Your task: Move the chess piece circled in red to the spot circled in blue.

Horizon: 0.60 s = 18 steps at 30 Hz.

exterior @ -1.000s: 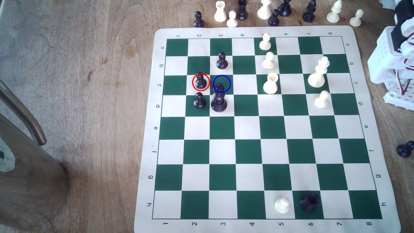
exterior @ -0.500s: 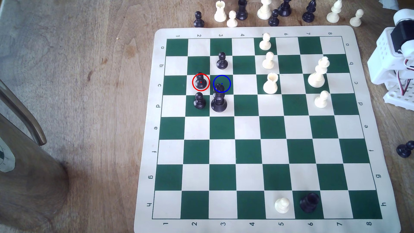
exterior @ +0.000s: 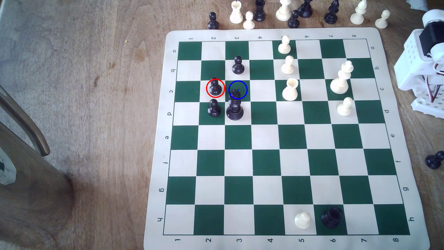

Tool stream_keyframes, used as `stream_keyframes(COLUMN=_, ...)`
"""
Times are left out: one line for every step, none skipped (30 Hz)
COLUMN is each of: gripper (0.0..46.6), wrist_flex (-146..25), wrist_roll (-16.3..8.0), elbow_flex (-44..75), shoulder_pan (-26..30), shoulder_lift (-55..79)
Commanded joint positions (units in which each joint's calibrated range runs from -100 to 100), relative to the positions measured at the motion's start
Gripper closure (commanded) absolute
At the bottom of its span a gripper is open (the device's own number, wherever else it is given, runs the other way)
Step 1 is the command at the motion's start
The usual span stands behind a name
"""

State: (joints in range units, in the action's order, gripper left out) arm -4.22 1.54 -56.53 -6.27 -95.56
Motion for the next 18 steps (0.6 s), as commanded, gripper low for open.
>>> stream_keyframes(gripper=46.4, wrist_flex=-21.25, wrist_roll=-1.12, elbow_flex=6.76, shoulder_pan=-3.78, shoulder_lift=1.08)
stream_keyframes(gripper=46.4, wrist_flex=-23.79, wrist_roll=-1.61, elbow_flex=7.03, shoulder_pan=-1.98, shoulder_lift=2.52)
stream_keyframes(gripper=46.4, wrist_flex=-26.00, wrist_roll=-3.47, elbow_flex=7.39, shoulder_pan=-1.98, shoulder_lift=4.98)
stream_keyframes(gripper=46.4, wrist_flex=-27.72, wrist_roll=-3.66, elbow_flex=7.48, shoulder_pan=-1.12, shoulder_lift=6.93)
stream_keyframes(gripper=46.4, wrist_flex=-29.11, wrist_roll=-4.10, elbow_flex=7.48, shoulder_pan=-0.89, shoulder_lift=8.63)
stream_keyframes(gripper=45.8, wrist_flex=-30.91, wrist_roll=-4.84, elbow_flex=7.75, shoulder_pan=-0.89, shoulder_lift=10.92)
stream_keyframes(gripper=45.6, wrist_flex=-34.43, wrist_roll=-5.91, elbow_flex=9.39, shoulder_pan=-0.65, shoulder_lift=17.04)
stream_keyframes(gripper=45.6, wrist_flex=-34.93, wrist_roll=-6.35, elbow_flex=10.02, shoulder_pan=-0.65, shoulder_lift=20.09)
stream_keyframes(gripper=45.6, wrist_flex=-35.50, wrist_roll=-6.79, elbow_flex=11.11, shoulder_pan=-0.73, shoulder_lift=23.91)
stream_keyframes(gripper=45.8, wrist_flex=-35.50, wrist_roll=-7.37, elbow_flex=12.11, shoulder_pan=-0.65, shoulder_lift=27.31)
stream_keyframes(gripper=45.8, wrist_flex=-35.83, wrist_roll=-7.62, elbow_flex=13.47, shoulder_pan=-0.58, shoulder_lift=31.13)
stream_keyframes(gripper=46.0, wrist_flex=-36.32, wrist_roll=-8.16, elbow_flex=16.37, shoulder_pan=0.05, shoulder_lift=38.60)
stream_keyframes(gripper=46.2, wrist_flex=-36.97, wrist_roll=-8.35, elbow_flex=18.18, shoulder_pan=0.36, shoulder_lift=42.33)
stream_keyframes(gripper=46.4, wrist_flex=-37.46, wrist_roll=-8.69, elbow_flex=20.45, shoulder_pan=0.91, shoulder_lift=46.75)
stream_keyframes(gripper=46.3, wrist_flex=-37.55, wrist_roll=-8.94, elbow_flex=21.99, shoulder_pan=1.30, shoulder_lift=49.72)
stream_keyframes(gripper=45.3, wrist_flex=-38.45, wrist_roll=-9.52, elbow_flex=26.16, shoulder_pan=2.08, shoulder_lift=55.75)
stream_keyframes(gripper=44.7, wrist_flex=-38.69, wrist_roll=-9.96, elbow_flex=28.61, shoulder_pan=2.40, shoulder_lift=59.06)
stream_keyframes(gripper=44.4, wrist_flex=-38.77, wrist_roll=-10.31, elbow_flex=31.05, shoulder_pan=2.71, shoulder_lift=62.11)
